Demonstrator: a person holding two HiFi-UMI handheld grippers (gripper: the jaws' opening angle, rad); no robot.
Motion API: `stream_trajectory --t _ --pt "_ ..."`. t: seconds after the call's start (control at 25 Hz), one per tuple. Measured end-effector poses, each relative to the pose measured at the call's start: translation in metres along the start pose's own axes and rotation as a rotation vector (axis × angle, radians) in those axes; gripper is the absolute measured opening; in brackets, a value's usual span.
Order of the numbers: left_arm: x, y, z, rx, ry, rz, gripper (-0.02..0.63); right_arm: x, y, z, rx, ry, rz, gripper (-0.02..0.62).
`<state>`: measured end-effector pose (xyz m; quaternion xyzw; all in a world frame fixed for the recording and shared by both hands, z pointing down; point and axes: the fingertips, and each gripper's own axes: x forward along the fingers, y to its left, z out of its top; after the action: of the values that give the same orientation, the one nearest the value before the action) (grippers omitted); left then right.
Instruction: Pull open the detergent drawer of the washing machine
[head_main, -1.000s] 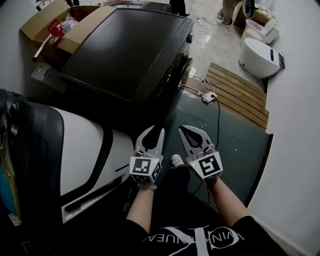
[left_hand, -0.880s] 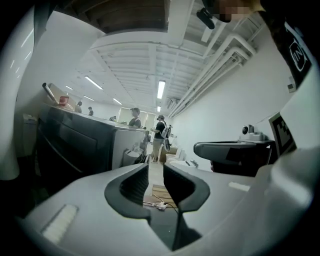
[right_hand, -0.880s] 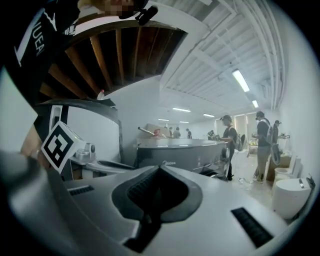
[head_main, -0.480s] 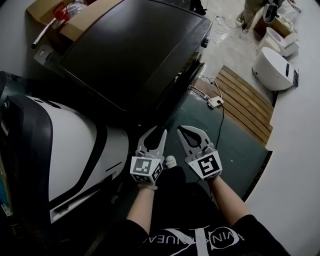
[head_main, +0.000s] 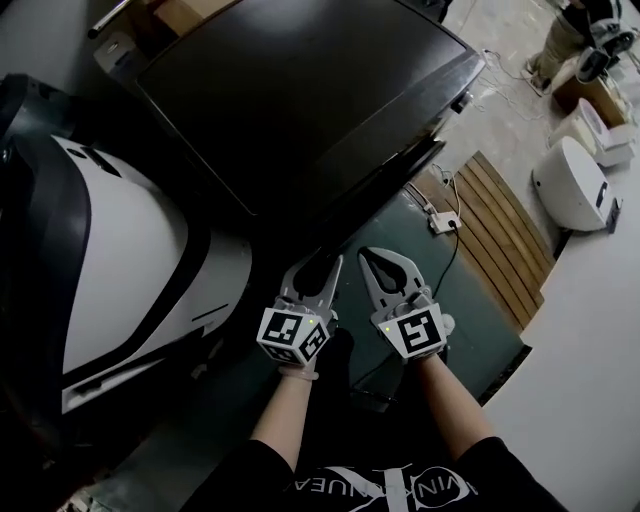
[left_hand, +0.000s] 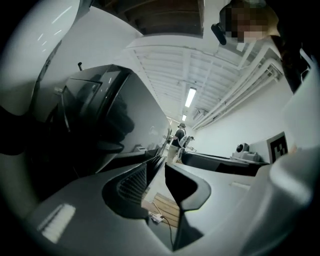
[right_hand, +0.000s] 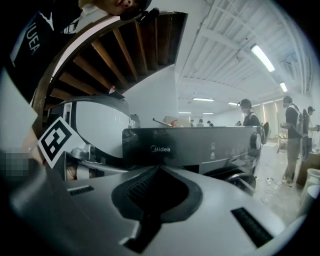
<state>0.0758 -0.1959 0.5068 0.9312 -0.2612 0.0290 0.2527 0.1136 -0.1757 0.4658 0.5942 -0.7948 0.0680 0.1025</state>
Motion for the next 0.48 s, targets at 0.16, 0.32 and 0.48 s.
stream_trajectory --t 0.16,0.32,0.48 --pt "0.008 0.005 0.003 -0.012 -0.073 0.078 0.107 0.007 -0.002 -0.009 -0.017 -0.008 0.114 0.009" --pt "0.013 0.009 0.011 -0.063 -0.164 0.174 0.12 0.007 -0.004 -0.015 -0.046 -0.013 0.227 0.009" --pt "0.02 0.013 0.01 -0.144 -0.232 0.223 0.137 0.007 -0.012 -0.022 -0.058 -0.014 0.293 0.009"
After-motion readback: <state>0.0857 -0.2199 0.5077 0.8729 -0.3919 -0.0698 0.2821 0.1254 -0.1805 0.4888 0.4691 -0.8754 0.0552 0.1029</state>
